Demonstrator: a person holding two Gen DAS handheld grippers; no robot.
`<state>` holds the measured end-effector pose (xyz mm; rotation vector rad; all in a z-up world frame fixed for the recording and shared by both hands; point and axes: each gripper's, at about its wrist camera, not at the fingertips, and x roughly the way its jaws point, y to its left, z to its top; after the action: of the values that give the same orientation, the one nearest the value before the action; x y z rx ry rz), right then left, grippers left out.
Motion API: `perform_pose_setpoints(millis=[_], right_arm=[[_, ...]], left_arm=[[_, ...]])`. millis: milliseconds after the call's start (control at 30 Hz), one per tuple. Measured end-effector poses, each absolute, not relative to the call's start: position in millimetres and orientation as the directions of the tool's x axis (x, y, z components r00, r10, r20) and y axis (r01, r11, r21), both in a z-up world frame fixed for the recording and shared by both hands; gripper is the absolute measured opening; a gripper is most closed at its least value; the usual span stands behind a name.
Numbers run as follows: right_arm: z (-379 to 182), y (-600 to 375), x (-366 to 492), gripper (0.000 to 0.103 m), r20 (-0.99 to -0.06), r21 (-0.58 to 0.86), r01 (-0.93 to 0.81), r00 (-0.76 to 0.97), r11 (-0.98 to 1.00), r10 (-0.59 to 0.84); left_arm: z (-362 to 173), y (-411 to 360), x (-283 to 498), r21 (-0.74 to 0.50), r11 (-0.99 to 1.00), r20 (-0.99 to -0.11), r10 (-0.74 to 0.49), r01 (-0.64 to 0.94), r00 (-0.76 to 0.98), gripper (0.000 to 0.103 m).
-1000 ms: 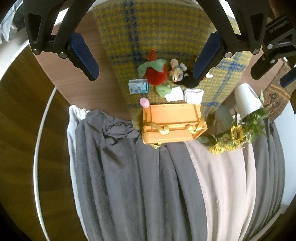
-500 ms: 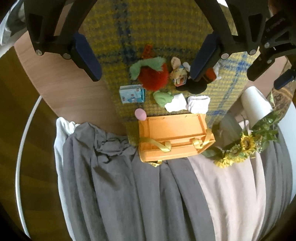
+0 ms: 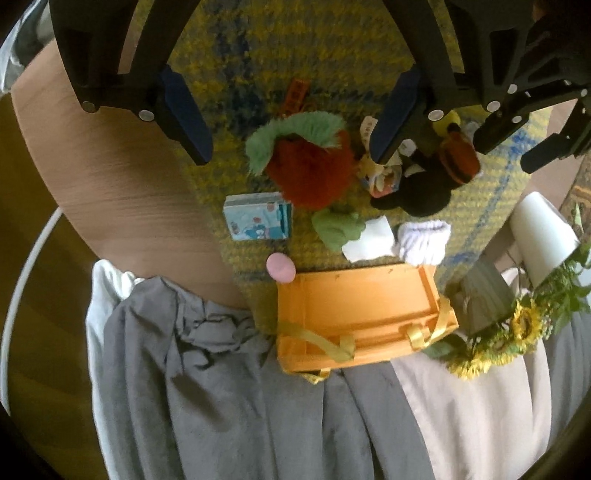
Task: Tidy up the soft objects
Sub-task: 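Grasp the Mickey Mouse plush with the left tool while the right tool grasps the red-and-green fuzzy plush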
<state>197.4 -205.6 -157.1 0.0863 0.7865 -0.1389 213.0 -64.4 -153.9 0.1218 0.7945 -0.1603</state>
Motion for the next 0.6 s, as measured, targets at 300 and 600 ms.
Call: perform_pose_setpoints(millis=[300,600], right_arm=[[-190.7,-211.5,221.9,0.083,-0.746,0.042,0.124,0.664,0.991,-0.052],[-205.7,-213.2,234.9,0.079,-0.760,0.055,0.089,0.649,0.994,-0.016]], left_arm=[[-175.9,-74.4,226.5,0.066,0.981,-0.716,-0.080,0.181,0.693,0.063],[-189.1,-76.9,240.5,0.036,0.982,-0.725,-0.101,0.185,0.681,0.058]])
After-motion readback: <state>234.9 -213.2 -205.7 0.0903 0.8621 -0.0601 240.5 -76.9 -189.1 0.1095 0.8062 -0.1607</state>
